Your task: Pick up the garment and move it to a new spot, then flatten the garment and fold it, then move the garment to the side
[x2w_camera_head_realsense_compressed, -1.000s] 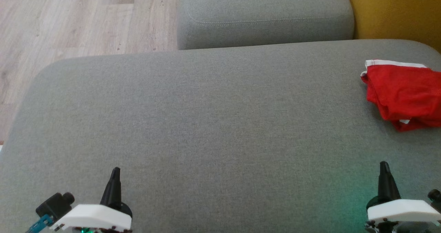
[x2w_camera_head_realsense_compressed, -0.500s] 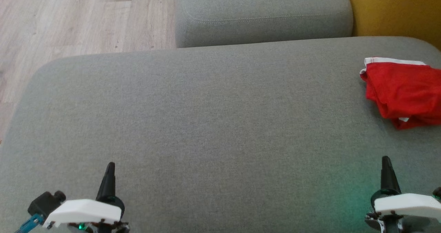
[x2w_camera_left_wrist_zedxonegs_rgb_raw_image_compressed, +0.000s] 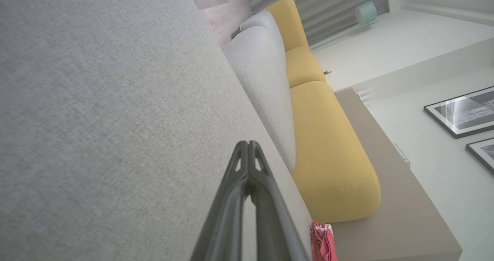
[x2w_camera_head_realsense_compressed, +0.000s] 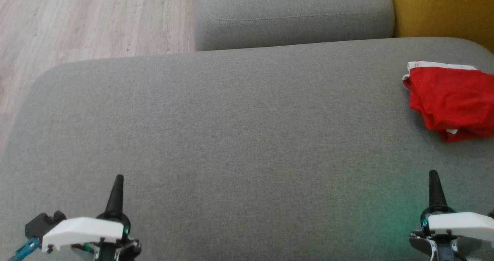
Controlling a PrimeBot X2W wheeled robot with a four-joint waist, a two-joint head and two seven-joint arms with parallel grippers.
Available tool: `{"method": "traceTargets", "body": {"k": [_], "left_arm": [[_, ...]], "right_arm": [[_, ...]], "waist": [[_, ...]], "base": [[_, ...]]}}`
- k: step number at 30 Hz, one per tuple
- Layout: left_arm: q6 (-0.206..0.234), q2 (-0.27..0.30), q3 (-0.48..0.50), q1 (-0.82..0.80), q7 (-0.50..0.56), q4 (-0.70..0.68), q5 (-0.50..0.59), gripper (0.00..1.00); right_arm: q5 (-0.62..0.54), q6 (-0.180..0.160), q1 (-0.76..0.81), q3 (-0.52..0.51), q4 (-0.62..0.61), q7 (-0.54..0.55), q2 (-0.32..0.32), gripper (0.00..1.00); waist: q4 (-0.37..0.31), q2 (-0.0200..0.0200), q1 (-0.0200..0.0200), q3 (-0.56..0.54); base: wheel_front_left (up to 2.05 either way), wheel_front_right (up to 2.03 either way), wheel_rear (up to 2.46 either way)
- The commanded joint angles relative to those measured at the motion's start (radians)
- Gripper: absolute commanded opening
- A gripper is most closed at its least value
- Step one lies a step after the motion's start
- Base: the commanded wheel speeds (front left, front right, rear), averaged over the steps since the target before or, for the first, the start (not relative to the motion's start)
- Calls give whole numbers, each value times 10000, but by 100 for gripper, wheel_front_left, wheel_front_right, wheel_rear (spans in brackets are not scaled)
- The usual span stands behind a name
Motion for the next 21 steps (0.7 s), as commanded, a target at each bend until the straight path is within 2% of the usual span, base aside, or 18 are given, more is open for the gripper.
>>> {"method": "traceTargets", "body": {"k": [1,21], "left_arm": [[-104,87,335,-672,50,-297,-266,0],[-322,76,797,-1102,636,-219,-2573,0]], "right_arm": [[299,-5,-659,147,-406,75,-85,0],[2853,-6,-1019,144,-557,650,-101,0]], "waist": [[-5,0,0,7],[-90,0,0,143]], "base": [[0,0,0],[0,0,0]]}}
